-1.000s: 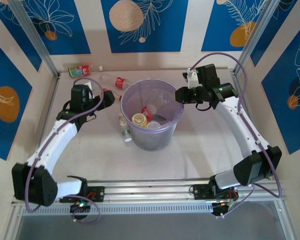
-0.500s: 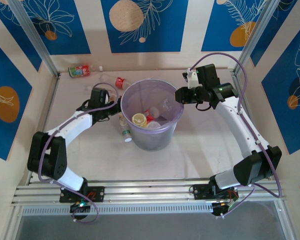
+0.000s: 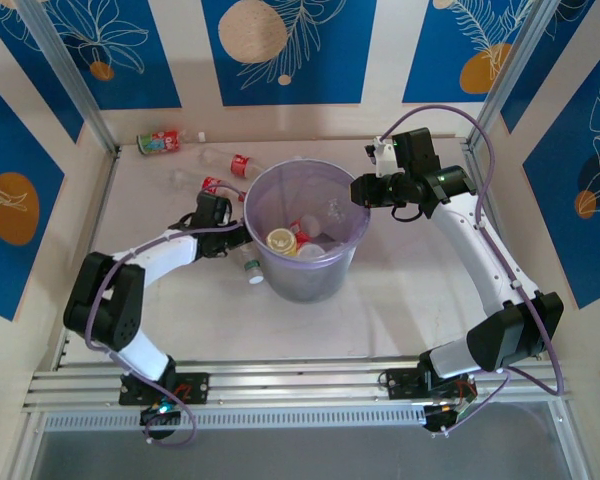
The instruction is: Put the plastic bottles in the bin
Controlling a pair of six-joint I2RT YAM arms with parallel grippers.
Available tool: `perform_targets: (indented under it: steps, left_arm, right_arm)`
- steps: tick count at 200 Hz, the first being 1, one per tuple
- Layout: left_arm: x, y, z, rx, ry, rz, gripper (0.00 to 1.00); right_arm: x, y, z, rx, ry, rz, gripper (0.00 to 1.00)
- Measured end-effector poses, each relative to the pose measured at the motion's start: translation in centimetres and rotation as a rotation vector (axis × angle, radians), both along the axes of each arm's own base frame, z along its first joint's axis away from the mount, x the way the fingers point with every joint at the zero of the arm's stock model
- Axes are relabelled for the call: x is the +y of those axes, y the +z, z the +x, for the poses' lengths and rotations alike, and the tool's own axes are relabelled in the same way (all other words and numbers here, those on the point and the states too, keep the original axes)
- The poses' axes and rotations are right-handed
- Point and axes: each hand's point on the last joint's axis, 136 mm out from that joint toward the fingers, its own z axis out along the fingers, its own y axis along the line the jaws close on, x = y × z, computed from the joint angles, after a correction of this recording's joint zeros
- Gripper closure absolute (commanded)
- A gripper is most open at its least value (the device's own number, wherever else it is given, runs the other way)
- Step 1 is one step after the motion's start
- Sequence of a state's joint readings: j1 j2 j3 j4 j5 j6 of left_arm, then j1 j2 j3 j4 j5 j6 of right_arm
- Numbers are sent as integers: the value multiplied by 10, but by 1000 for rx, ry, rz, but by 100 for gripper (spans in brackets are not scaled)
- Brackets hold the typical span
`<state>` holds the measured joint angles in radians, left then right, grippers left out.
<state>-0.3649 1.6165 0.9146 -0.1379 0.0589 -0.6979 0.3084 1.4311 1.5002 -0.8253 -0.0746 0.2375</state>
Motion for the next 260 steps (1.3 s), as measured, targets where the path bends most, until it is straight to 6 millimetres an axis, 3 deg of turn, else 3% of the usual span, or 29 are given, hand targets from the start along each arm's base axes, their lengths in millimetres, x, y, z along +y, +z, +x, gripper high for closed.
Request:
perform_targets:
  steps: [62, 120, 180, 260]
  left_arm:
    - [-2, -14, 2, 16, 9, 0, 4]
    - [0, -23, -4, 25, 29, -1, 22]
    - [4, -18, -3, 2, 43, 12, 38]
    - [6, -14, -3, -8, 50, 18, 41]
  right_arm:
    - [1, -1, 0, 1, 0, -6, 77]
    - [1, -3, 2, 8, -1, -9, 77]
    - [2, -4, 1, 10, 2, -10, 77]
    - [2, 0, 1, 4, 1, -8, 77]
